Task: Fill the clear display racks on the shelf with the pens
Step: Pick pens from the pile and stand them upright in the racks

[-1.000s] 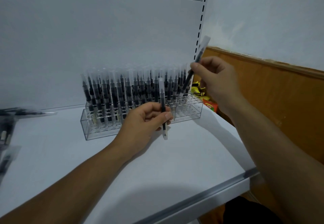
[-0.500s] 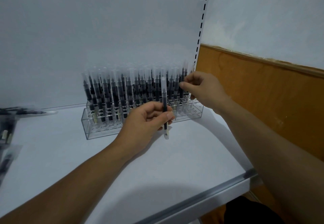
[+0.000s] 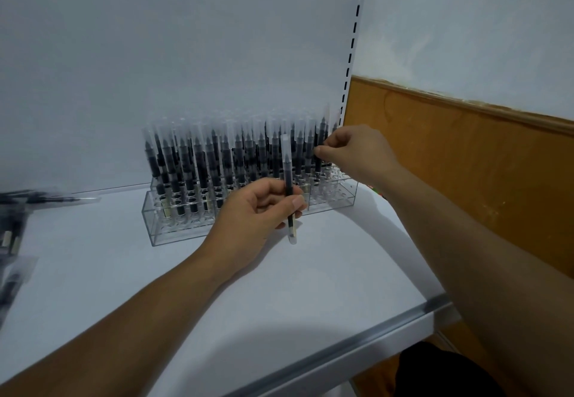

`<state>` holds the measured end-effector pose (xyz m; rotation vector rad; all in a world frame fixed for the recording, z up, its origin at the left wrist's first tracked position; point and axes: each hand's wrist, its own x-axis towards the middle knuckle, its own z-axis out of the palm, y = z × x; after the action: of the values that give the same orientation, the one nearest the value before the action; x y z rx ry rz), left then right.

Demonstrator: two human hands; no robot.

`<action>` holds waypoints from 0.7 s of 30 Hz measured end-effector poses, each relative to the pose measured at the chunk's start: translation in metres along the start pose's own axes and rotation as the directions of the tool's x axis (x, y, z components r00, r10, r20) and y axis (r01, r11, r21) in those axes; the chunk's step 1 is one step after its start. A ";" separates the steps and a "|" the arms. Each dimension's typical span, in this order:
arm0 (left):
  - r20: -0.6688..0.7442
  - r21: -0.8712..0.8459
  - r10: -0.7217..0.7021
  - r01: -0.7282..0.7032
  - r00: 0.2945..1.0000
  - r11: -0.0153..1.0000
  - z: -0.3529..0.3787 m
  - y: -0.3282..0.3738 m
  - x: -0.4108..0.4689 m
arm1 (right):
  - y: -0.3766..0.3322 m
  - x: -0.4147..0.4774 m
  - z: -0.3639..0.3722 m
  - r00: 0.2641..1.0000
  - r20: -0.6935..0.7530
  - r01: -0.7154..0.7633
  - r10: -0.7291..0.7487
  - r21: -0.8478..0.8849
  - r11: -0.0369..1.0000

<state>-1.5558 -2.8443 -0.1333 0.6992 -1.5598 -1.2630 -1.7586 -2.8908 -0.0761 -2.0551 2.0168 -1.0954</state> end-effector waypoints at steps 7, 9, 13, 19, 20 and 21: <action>0.002 0.010 0.011 -0.011 1.000 1.000 0.000 -0.001 0.000 | 0.001 -0.003 -0.001 0.996 0.087 0.021 -0.021 -0.001 1.000; 0.000 0.010 0.013 -0.013 1.000 1.000 -0.001 -0.001 -0.001 | 0.004 -0.004 0.002 0.993 0.114 -0.010 0.010 0.004 1.000; 0.001 0.040 0.014 -0.014 1.000 0.999 -0.001 -0.001 -0.001 | 0.006 -0.011 -0.002 0.997 0.080 -0.011 0.015 -0.049 0.999; 0.013 0.059 0.022 -0.023 1.000 0.998 -0.002 -0.003 0.000 | -0.010 -0.053 -0.005 0.997 -0.006 0.077 -0.081 0.409 0.909; 0.015 0.068 0.026 -0.027 1.000 0.997 -0.002 -0.003 0.000 | -0.015 -0.059 -0.005 0.991 0.053 0.091 -0.126 0.435 0.896; 0.017 0.076 0.034 -0.036 0.999 0.996 -0.002 -0.003 0.001 | -0.019 -0.063 -0.004 0.980 0.108 0.105 -0.166 0.430 0.897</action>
<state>-1.5544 -2.8465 -0.1361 0.7087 -1.6333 -1.1910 -1.7374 -2.8303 -0.0912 -1.9951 1.4290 -1.2372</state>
